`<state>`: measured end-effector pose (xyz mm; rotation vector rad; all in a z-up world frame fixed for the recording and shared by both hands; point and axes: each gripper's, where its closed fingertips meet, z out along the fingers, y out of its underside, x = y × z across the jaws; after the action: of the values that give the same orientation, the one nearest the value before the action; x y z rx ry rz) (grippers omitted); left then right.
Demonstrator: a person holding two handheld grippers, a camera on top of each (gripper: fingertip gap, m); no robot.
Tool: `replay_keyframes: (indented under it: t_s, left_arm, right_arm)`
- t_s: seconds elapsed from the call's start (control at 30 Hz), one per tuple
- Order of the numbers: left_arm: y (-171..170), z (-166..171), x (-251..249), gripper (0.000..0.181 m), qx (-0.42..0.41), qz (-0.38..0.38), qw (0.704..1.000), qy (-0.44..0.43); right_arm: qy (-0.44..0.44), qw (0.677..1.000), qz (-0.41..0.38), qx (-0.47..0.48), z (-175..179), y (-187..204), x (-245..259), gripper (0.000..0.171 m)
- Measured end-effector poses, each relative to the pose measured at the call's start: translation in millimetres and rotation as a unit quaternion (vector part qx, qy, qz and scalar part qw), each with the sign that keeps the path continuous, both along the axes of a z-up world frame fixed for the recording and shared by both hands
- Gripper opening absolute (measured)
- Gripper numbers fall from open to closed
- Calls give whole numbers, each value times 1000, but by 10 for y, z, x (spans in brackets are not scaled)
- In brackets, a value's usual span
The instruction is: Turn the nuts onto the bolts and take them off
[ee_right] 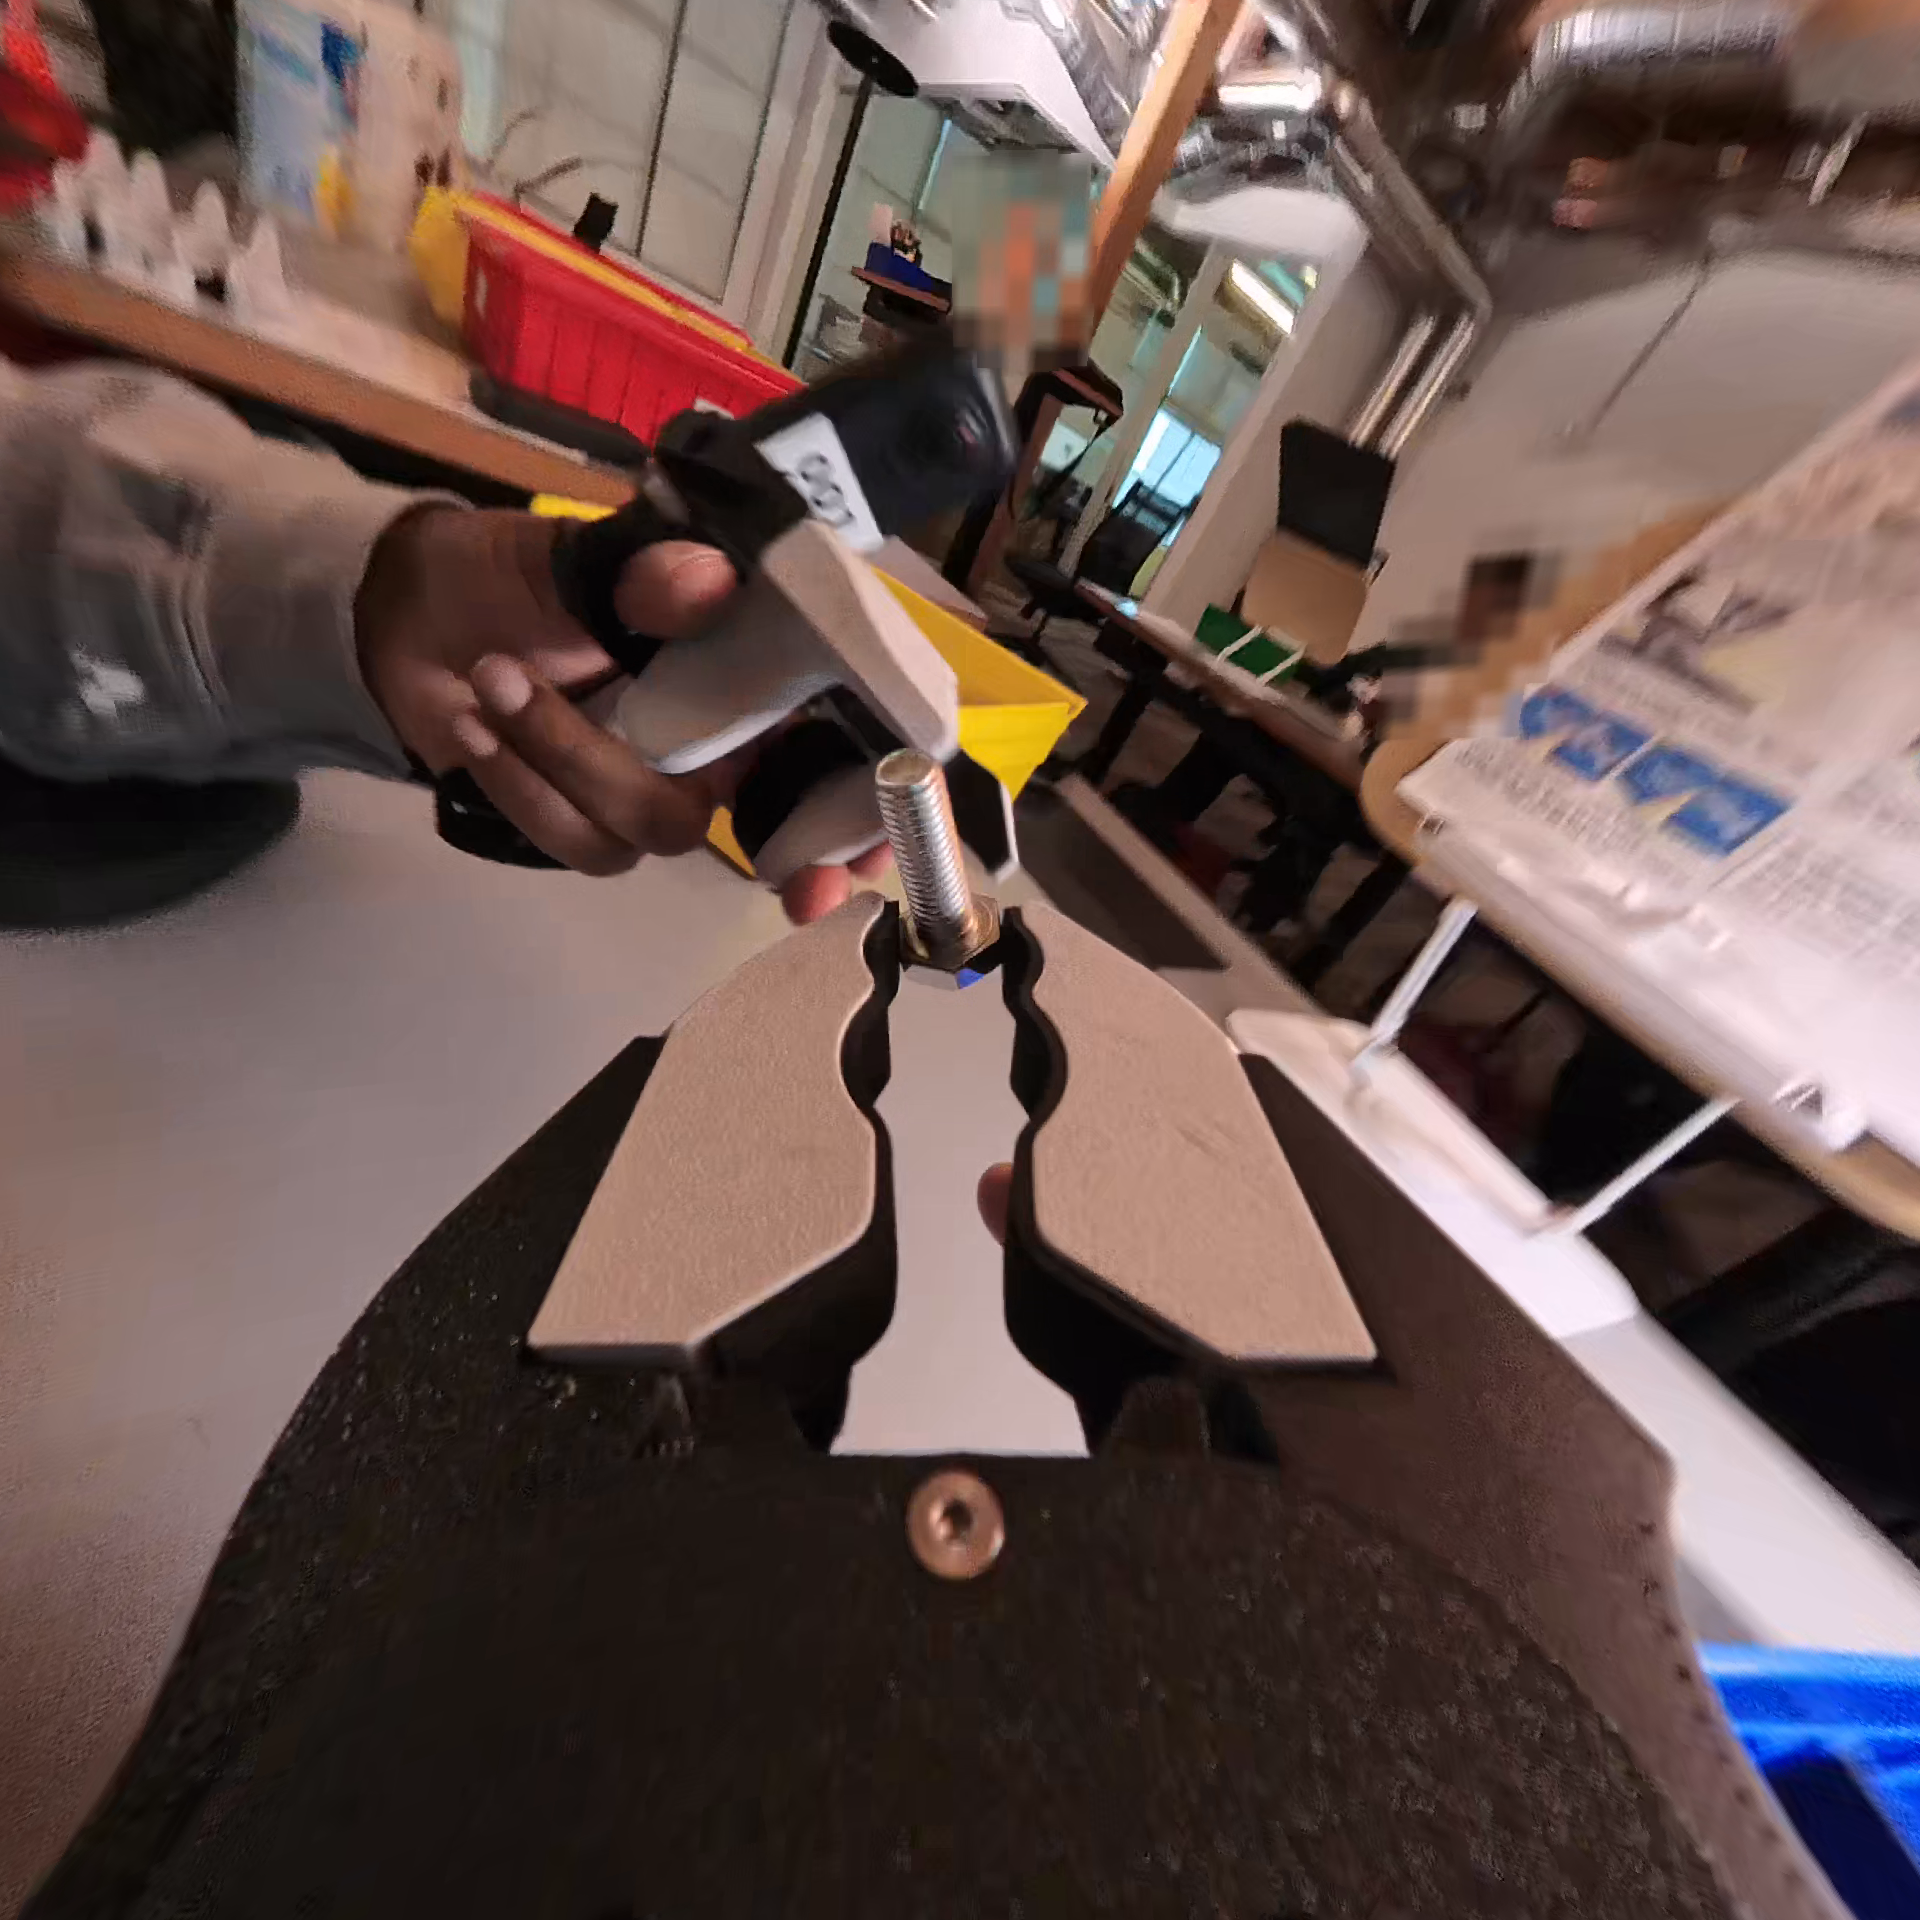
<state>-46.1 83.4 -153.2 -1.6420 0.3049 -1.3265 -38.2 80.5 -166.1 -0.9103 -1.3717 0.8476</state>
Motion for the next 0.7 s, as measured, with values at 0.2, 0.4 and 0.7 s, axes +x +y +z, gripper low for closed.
replay_keyframes:
  t_s: [0.2,0.4,0.7]
  left_arm:
    - [-51,-75,51,31,97,26,987,125]
    - [-150,-224,251,17,134,-3,970,204]
    - [-194,-90,177,10,123,-18,977,172]
  right_arm:
    - [-74,951,91,-285,-339,-44,-81,19]
    - [-108,930,135,-325,-433,-312,-152,19]
    - [-85,939,156,-295,-296,-342,-99,23]
